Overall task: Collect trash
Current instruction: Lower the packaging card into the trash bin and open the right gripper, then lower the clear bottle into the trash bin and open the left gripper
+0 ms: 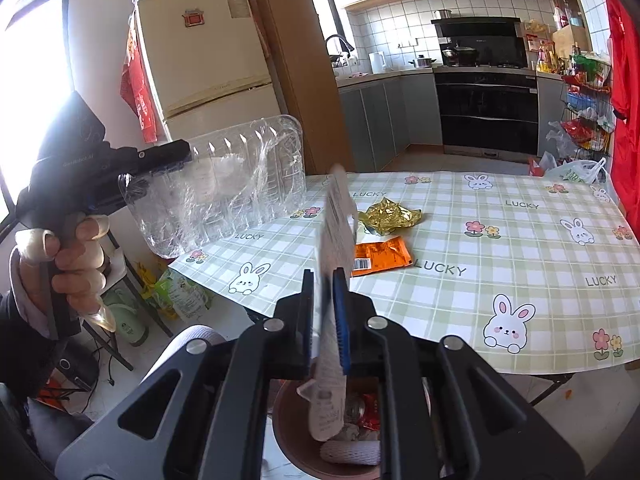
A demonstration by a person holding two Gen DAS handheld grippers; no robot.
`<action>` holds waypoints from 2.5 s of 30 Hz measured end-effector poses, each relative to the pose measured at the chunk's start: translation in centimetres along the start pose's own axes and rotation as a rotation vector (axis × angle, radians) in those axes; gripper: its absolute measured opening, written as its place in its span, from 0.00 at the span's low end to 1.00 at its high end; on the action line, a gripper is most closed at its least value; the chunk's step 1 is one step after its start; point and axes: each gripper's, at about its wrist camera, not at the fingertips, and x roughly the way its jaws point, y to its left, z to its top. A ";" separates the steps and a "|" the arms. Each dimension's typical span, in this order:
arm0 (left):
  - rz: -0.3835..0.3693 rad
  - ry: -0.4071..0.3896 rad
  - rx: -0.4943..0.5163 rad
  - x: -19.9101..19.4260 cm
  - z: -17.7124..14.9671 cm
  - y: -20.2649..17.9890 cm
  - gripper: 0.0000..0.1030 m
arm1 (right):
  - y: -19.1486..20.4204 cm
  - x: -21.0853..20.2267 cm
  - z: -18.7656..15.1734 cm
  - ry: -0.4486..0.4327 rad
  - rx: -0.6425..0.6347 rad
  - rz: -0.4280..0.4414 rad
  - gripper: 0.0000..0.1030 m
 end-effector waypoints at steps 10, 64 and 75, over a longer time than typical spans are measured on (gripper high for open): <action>-0.009 0.034 0.018 0.6 -0.6 -0.1 0.10 | -0.4 -0.4 0.8 -0.041 -0.014 -0.071 0.78; -0.144 0.364 0.140 9.4 -7.8 -6.1 0.54 | -5.5 -4.9 1.1 -0.162 0.090 -0.266 0.94; -0.027 0.282 0.121 8.3 -6.5 -4.1 0.79 | -5.6 -4.8 0.9 -0.154 0.095 -0.265 0.94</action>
